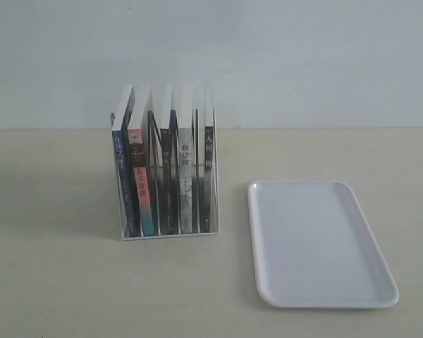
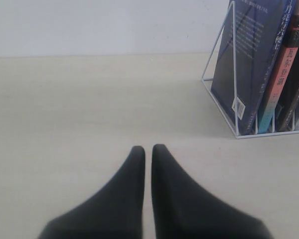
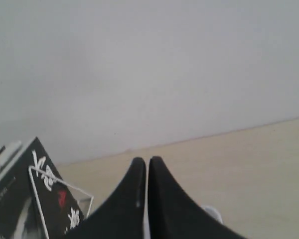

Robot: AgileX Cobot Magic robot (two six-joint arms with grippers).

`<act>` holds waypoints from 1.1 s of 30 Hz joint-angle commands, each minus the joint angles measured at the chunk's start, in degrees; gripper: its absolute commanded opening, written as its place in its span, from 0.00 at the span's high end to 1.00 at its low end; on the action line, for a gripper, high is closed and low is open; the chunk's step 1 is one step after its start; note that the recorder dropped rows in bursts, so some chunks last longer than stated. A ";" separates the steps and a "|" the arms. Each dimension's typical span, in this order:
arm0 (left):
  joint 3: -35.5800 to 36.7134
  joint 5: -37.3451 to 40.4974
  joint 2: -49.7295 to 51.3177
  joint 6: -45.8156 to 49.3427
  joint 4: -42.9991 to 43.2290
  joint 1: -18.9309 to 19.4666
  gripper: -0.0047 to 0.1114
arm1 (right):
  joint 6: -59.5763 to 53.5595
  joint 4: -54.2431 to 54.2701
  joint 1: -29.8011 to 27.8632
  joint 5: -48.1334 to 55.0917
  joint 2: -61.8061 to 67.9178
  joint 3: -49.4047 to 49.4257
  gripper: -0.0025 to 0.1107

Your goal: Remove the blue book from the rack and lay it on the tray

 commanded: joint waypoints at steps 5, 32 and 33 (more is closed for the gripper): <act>0.18 -0.82 -0.43 0.36 0.05 0.19 0.92 | 4.84 -23.07 18.56 29.11 25.43 -30.66 0.97; 0.18 -0.82 -0.43 0.36 0.05 0.19 0.92 | -0.90 -9.50 28.41 64.03 52.32 -76.43 0.56; 0.18 -0.82 -0.43 0.36 0.05 0.19 0.92 | 0.33 -9.63 28.41 64.03 52.44 -76.73 0.51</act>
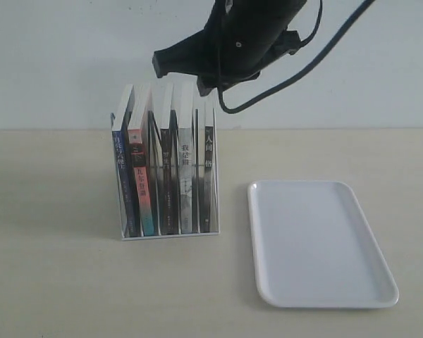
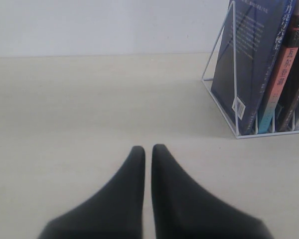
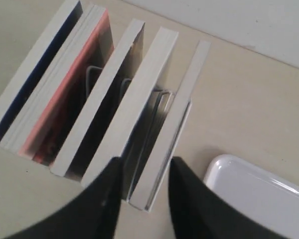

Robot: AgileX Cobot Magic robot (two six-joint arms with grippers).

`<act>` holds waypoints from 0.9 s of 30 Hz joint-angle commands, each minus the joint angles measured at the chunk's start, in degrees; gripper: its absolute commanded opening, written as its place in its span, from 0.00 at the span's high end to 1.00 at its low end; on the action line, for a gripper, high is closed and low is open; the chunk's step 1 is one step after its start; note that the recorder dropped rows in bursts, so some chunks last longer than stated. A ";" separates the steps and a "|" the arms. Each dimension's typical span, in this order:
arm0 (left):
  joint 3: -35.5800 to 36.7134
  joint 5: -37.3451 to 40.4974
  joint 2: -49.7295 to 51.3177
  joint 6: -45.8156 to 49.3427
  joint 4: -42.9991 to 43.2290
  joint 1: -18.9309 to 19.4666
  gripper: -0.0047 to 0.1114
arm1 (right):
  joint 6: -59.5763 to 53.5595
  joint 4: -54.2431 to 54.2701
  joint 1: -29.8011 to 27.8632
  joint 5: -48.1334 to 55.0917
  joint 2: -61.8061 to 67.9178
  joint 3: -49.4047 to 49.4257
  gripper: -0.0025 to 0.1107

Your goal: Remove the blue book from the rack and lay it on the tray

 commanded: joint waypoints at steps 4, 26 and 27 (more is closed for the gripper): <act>0.18 -0.82 -0.43 0.36 0.05 0.19 0.92 | 5.27 -0.20 -0.05 0.09 1.68 -2.97 0.48; 0.18 -0.82 -0.43 0.36 0.05 0.19 0.92 | 6.79 5.50 -3.99 2.21 8.45 -2.97 0.48; 0.18 -0.82 -0.43 0.36 0.05 0.19 0.92 | 6.79 5.64 -3.99 2.33 8.76 -2.97 0.48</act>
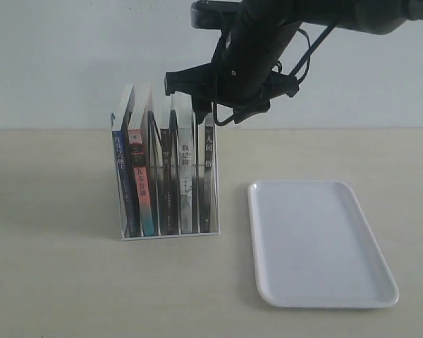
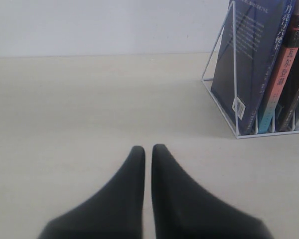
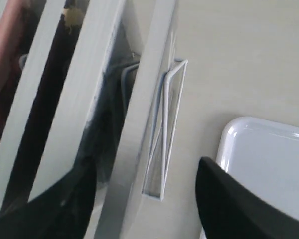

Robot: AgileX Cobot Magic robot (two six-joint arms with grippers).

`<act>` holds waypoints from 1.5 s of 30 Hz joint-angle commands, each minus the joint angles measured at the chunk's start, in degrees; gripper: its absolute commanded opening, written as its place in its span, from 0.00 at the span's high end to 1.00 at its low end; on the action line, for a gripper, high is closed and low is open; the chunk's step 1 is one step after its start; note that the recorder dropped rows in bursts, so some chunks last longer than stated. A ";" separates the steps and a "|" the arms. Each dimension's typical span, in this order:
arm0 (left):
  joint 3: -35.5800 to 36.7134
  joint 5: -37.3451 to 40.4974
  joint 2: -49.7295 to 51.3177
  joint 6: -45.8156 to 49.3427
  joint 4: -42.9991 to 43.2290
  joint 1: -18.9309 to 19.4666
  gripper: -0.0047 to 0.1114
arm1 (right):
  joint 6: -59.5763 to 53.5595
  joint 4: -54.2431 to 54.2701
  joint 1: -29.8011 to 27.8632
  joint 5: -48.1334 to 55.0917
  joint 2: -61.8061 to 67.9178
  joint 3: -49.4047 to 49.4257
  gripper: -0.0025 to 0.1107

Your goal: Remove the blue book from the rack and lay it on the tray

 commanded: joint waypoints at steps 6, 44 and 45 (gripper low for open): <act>0.18 -0.82 -0.43 0.36 0.05 0.19 0.92 | -0.75 1.81 -0.34 0.17 1.68 -0.34 0.61; 0.18 -0.82 -0.43 0.36 0.05 0.19 0.92 | -1.89 0.70 -0.34 12.20 1.84 -16.55 0.98; 0.18 -0.82 -0.43 0.36 0.05 0.19 0.92 | -1.89 0.61 -0.34 11.85 2.28 -16.55 0.98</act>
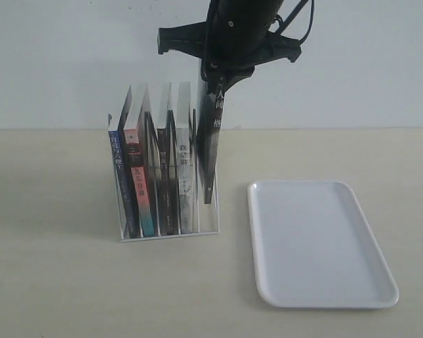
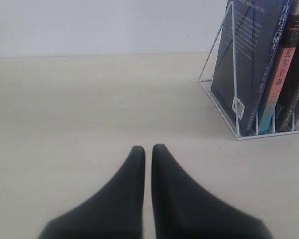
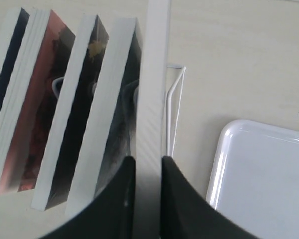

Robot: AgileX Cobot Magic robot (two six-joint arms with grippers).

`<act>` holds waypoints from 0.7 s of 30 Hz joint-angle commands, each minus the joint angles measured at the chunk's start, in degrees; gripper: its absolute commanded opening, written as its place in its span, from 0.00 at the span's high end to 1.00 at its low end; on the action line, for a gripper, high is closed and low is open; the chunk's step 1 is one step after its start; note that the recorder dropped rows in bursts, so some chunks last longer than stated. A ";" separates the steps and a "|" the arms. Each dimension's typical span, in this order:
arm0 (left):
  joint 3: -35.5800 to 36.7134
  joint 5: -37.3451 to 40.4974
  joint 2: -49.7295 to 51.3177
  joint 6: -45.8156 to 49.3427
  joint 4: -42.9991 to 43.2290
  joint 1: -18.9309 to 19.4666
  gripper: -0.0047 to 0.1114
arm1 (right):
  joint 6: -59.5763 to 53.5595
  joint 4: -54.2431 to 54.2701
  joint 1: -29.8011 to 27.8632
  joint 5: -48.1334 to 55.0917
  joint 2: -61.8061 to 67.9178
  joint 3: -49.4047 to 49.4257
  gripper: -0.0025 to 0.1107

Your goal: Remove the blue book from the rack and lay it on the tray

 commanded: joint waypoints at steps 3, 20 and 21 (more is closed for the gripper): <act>0.18 -0.82 -0.43 0.36 0.05 0.19 0.92 | -0.50 -1.18 -0.10 -2.98 0.91 -0.73 0.98; 0.18 -0.82 -0.43 0.36 0.05 0.19 0.92 | -1.00 -1.05 -0.10 -2.58 4.50 -0.73 0.76; 0.18 -0.82 -0.43 0.36 0.05 0.19 0.92 | -1.00 -1.05 -0.10 -2.68 4.50 -0.73 0.69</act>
